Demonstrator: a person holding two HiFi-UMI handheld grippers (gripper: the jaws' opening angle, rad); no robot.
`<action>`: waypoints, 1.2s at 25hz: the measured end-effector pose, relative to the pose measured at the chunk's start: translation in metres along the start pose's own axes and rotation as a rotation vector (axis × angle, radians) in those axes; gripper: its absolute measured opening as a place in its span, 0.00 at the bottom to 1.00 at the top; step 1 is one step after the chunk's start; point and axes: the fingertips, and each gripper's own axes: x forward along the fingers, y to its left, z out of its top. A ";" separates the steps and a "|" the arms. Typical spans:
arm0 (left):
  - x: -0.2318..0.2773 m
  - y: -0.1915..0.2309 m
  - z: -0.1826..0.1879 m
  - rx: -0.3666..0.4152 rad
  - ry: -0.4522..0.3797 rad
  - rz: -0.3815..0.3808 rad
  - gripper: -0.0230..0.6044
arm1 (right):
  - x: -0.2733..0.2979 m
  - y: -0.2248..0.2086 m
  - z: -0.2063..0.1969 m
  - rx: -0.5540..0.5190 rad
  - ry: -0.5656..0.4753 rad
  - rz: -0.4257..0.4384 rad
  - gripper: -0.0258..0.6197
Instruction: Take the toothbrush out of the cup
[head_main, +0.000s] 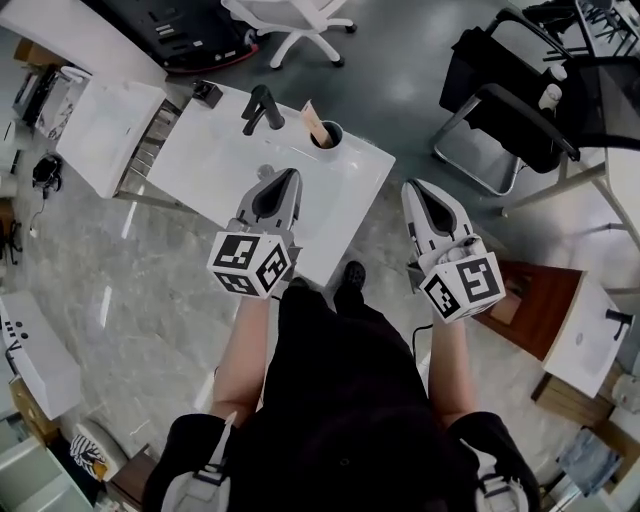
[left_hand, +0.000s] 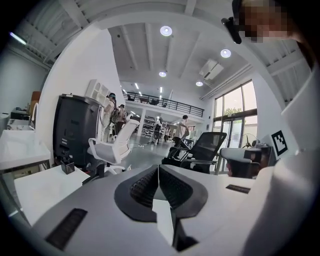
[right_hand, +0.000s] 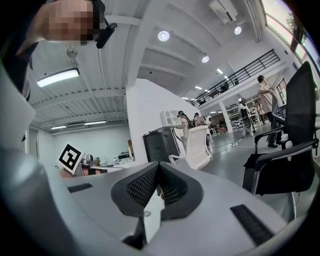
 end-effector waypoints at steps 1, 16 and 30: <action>0.002 0.002 -0.002 -0.002 0.008 0.009 0.06 | 0.003 -0.001 -0.002 0.006 0.007 0.009 0.09; 0.060 0.055 -0.054 -0.055 0.125 0.037 0.15 | 0.047 -0.020 -0.040 0.047 0.116 -0.007 0.09; 0.148 0.098 -0.084 -0.095 0.221 -0.035 0.31 | 0.076 -0.038 -0.054 0.060 0.197 -0.141 0.09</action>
